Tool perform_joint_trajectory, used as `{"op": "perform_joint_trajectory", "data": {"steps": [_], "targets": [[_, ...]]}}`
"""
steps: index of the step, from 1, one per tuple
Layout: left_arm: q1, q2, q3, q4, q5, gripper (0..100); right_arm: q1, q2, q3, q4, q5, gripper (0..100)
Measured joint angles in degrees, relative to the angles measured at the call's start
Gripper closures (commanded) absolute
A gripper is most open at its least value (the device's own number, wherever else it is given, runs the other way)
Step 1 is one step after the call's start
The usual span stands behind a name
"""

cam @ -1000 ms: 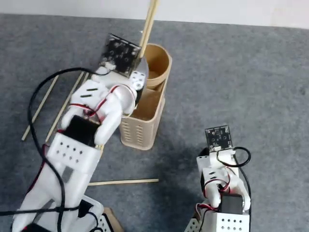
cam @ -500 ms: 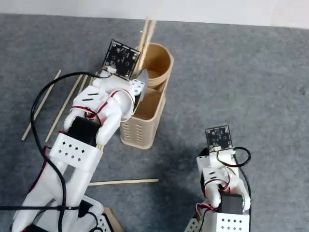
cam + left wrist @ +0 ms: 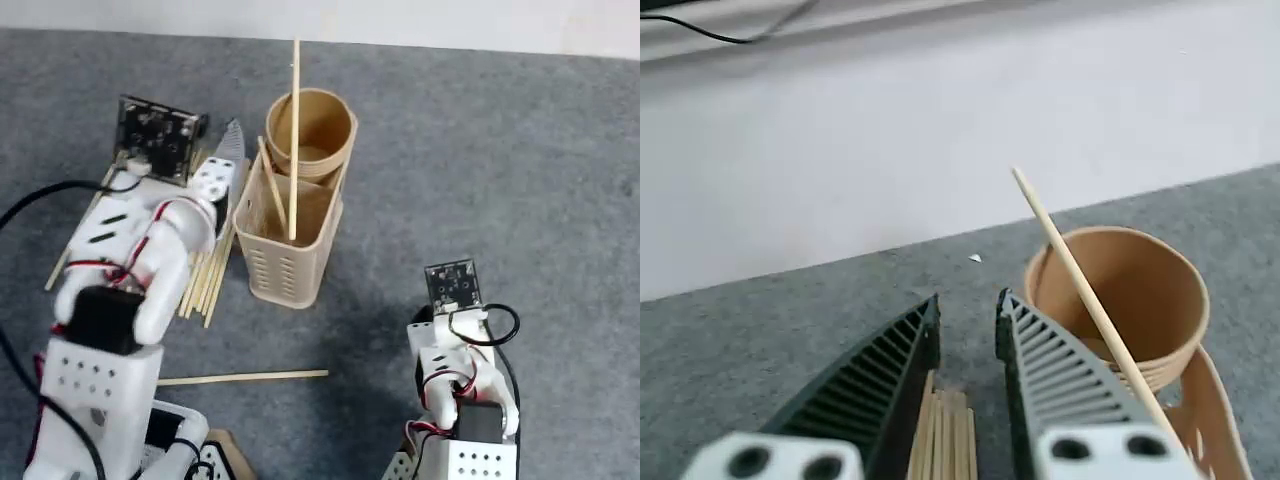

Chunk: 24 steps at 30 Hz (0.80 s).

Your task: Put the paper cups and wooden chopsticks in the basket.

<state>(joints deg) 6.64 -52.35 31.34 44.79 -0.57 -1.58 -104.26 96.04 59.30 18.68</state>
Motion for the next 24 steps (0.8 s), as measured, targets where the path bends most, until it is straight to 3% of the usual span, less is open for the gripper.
{"op": "perform_joint_trajectory", "data": {"steps": [11, 17, 24], "targets": [[-0.44, 2.55, -4.31, 1.14, 0.00, 87, 0.00, 0.00, 0.00, 0.97, 0.00, 82.9], [-0.18, 22.77, -24.97, 1.58, 1.32, 87, 0.00, 0.00, 0.00, 0.97, 0.00, 82.9], [0.88, 50.90, -53.80, 14.68, 5.98, 87, 0.00, 0.00, 0.00, 0.97, 0.00, 82.9]]}}
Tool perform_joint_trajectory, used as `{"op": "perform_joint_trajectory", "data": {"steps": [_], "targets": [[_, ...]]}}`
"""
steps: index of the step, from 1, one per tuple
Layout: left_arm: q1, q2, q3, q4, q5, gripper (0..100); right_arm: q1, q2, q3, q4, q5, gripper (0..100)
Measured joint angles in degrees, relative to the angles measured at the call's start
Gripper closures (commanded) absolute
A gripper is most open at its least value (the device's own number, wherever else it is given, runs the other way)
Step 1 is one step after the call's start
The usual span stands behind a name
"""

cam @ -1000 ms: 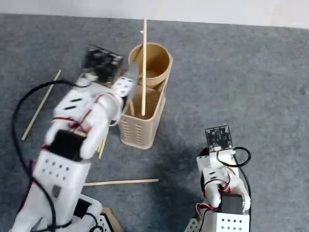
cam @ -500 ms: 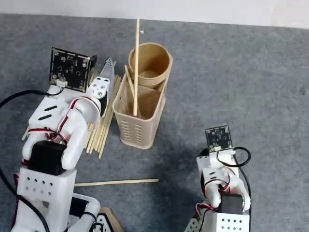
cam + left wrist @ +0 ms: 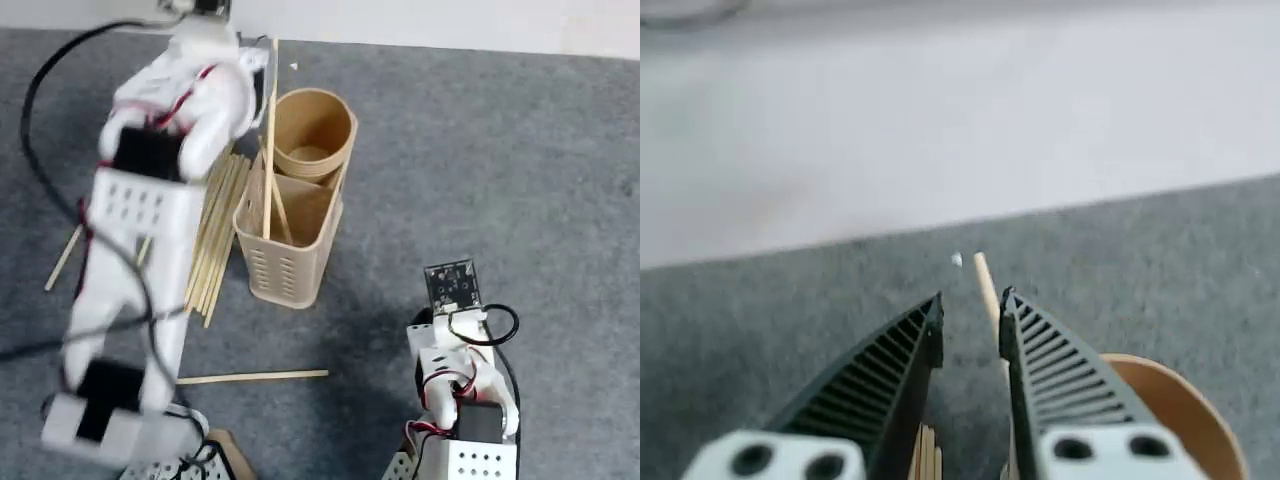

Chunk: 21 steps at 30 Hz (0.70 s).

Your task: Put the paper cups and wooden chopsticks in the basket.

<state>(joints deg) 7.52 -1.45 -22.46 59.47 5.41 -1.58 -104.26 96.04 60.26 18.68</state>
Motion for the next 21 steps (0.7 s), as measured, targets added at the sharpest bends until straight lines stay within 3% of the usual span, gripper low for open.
{"op": "perform_joint_trajectory", "data": {"steps": [9, 21], "targets": [[0.00, 19.87, -16.88, 8.53, 0.26, 87, 0.00, 0.00, 0.00, 0.00, 0.00, 82.9], [-0.97, 22.51, -19.08, 9.14, 0.26, 87, 0.00, 0.00, 0.00, 0.18, 0.00, 82.9]]}}
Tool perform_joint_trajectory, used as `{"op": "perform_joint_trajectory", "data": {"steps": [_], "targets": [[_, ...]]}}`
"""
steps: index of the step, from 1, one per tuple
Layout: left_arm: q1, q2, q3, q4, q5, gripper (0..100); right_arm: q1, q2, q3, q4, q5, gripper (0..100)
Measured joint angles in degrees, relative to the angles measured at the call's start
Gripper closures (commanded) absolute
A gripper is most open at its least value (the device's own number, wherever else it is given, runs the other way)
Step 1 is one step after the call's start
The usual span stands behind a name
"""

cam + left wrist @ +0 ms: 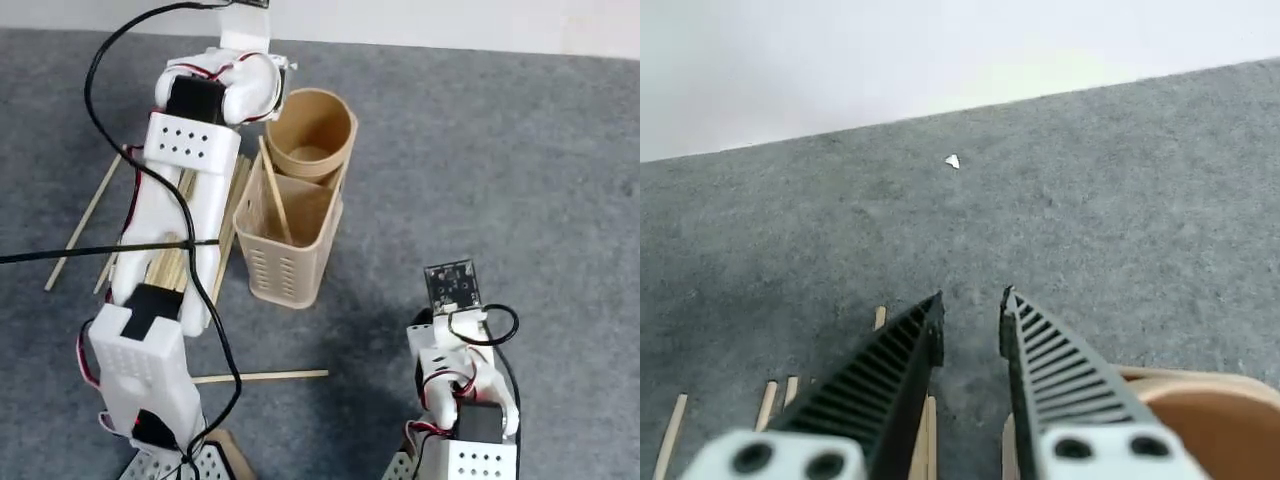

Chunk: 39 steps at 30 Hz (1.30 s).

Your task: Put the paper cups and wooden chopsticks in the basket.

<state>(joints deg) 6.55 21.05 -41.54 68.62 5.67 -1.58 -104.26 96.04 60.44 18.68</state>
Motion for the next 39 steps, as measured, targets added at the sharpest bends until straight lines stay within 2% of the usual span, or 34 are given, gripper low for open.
{"op": "perform_joint_trajectory", "data": {"steps": [4, 8, 10, 13, 16, 19, 23, 29, 34, 39], "targets": [[-4.92, 0.00, -5.27, 4.84, 0.00, 87, 0.00, 0.00, 0.00, 0.00, 0.00, 82.9], [-13.01, 0.00, -11.69, 14.15, -1.49, 87, 0.00, 0.00, 0.00, 0.00, 0.00, 82.9], [-17.32, 0.00, -13.89, 21.01, -6.42, 87, 0.00, 0.00, 0.00, 0.00, 0.00, 82.9], [-23.30, 0.00, -13.45, 30.07, -17.85, 87, 0.00, 0.00, 0.00, 0.00, 0.00, 82.9], [-29.10, 0.00, -6.15, 32.18, -27.08, 87, 0.00, 0.00, 0.00, 0.00, 0.00, 82.9], [-33.23, 0.09, 4.31, 32.44, -33.32, 83, 0.00, 0.00, 0.00, 0.00, 0.00, 82.9], [-34.20, 0.09, 16.00, 32.44, -38.86, 81, 0.00, 0.00, 0.00, 0.00, 0.00, 82.9], [-33.49, 0.09, 23.65, 24.88, -39.30, 81, 0.00, 0.00, 0.00, 0.00, 0.00, 82.9], [-30.68, 0.09, 31.12, 14.33, -39.30, 81, 0.00, 0.00, 0.00, 0.00, 0.00, 82.9], [-30.51, 0.09, 34.37, 8.09, -37.71, 74, 0.00, 0.00, 0.00, 0.00, 0.00, 82.9]]}}
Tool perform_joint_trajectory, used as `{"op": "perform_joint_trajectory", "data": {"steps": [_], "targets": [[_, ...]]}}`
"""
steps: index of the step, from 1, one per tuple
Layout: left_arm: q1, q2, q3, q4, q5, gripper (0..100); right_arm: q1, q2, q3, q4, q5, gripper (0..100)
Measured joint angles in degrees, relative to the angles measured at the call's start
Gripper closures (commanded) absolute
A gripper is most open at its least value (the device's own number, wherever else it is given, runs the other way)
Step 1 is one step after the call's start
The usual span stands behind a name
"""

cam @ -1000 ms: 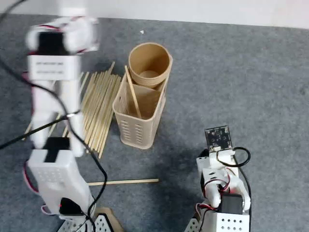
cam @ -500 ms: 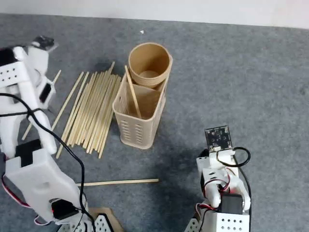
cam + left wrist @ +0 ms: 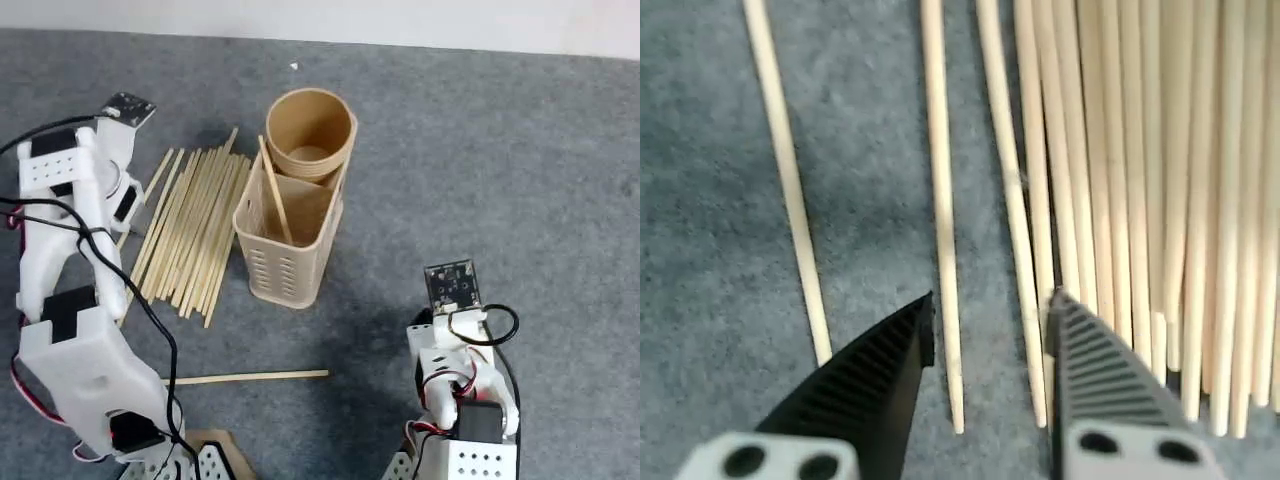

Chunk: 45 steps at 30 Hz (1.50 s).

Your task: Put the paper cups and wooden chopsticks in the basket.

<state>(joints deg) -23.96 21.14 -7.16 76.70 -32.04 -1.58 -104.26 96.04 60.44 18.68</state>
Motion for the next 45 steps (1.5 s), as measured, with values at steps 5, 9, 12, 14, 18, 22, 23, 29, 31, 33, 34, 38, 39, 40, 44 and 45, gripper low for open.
{"op": "perform_joint_trajectory", "data": {"steps": [5, 9, 12, 14, 18, 22, 23, 29, 31, 33, 34, 38, 39, 40, 44, 45], "targets": [[0.09, 0.00, 0.26, -1.67, 0.26, 74, 0.00, 0.00, 0.00, 0.00, 0.00, 82.9], [0.09, 2.11, 0.35, -5.01, 0.26, 74, 0.00, 0.00, 0.00, 0.00, 0.00, 82.9], [0.09, 7.12, -0.09, -6.07, 0.00, 74, 0.00, 0.00, 0.00, 0.00, 0.00, 82.9], [0.09, 10.81, -1.85, -6.07, -0.18, 74, 0.00, 0.00, 0.00, 0.00, 0.00, 82.9], [0.18, 16.00, -7.03, -5.98, -0.35, 80, 0.00, 0.00, 0.00, 0.00, 0.00, 82.9], [0.44, 17.67, -8.35, -5.80, -0.26, 89, 0.00, 0.00, 0.00, 0.00, 0.00, 82.9], [0.62, 17.76, -8.35, -5.80, -0.26, 90, 0.00, 0.00, 0.00, 0.00, 0.00, 82.9], [0.88, 17.93, -9.49, -5.89, -0.35, 97, 0.09, 0.00, 0.00, 0.00, 0.00, 82.9], [0.88, 17.93, -9.49, -5.89, -0.35, 97, 0.09, 0.00, 0.00, 0.00, 0.00, 82.9], [0.88, 18.02, -10.37, -5.89, -0.35, 97, 0.09, 0.00, 0.00, 0.00, 0.00, 82.9], [0.79, 18.11, -11.43, -5.89, -0.44, 97, 0.09, 0.00, 0.00, 0.00, 0.00, 82.9], [0.35, 18.46, -17.32, -2.02, -0.44, 97, 0.09, 0.00, 0.00, 0.00, 0.00, 82.9], [0.35, 18.46, -19.25, -0.35, -0.44, 97, 0.09, 0.00, 0.00, 0.00, 0.00, 82.9], [0.44, 18.46, -21.36, 1.41, -0.44, 97, 0.09, 0.00, 0.00, 0.00, 0.00, 82.9], [2.46, 18.46, -29.63, 9.14, -0.44, 97, 0.09, 0.00, 0.00, 0.00, 0.00, 82.9], [3.16, 18.46, -31.47, 10.90, -0.44, 97, 0.09, 0.00, 0.00, 0.00, 0.00, 82.9]]}}
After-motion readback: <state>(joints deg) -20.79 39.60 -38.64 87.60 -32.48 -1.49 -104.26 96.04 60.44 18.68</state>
